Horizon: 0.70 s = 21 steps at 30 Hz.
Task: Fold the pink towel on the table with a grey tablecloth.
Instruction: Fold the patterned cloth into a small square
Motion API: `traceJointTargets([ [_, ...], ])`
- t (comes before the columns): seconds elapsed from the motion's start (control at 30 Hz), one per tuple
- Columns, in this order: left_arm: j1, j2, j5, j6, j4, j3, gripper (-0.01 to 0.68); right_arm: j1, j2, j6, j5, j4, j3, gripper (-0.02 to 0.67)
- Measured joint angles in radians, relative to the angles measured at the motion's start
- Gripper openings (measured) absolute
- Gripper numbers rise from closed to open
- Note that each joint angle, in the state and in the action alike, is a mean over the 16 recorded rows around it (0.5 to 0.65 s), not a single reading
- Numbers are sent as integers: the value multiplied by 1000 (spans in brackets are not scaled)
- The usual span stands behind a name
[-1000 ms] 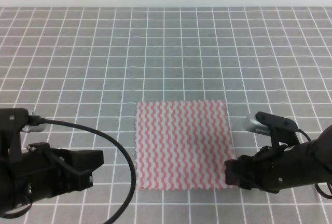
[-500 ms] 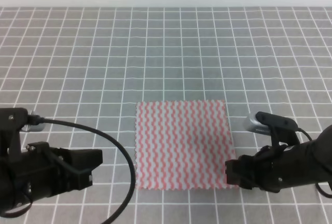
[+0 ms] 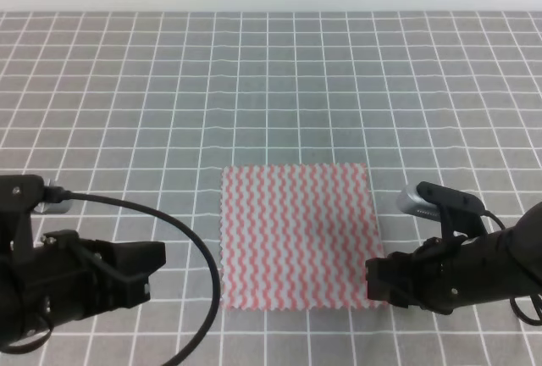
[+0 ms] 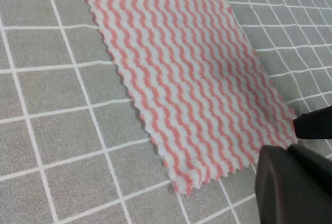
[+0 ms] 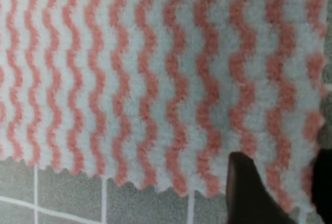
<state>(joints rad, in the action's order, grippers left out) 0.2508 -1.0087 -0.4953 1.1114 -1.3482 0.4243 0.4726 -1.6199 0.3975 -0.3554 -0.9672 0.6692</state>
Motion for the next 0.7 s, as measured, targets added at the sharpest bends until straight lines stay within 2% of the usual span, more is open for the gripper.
traceJointTargets([
  [0.7,0,0,-13,40,0,0,-3,1,-10,-8,21,8,11,11],
])
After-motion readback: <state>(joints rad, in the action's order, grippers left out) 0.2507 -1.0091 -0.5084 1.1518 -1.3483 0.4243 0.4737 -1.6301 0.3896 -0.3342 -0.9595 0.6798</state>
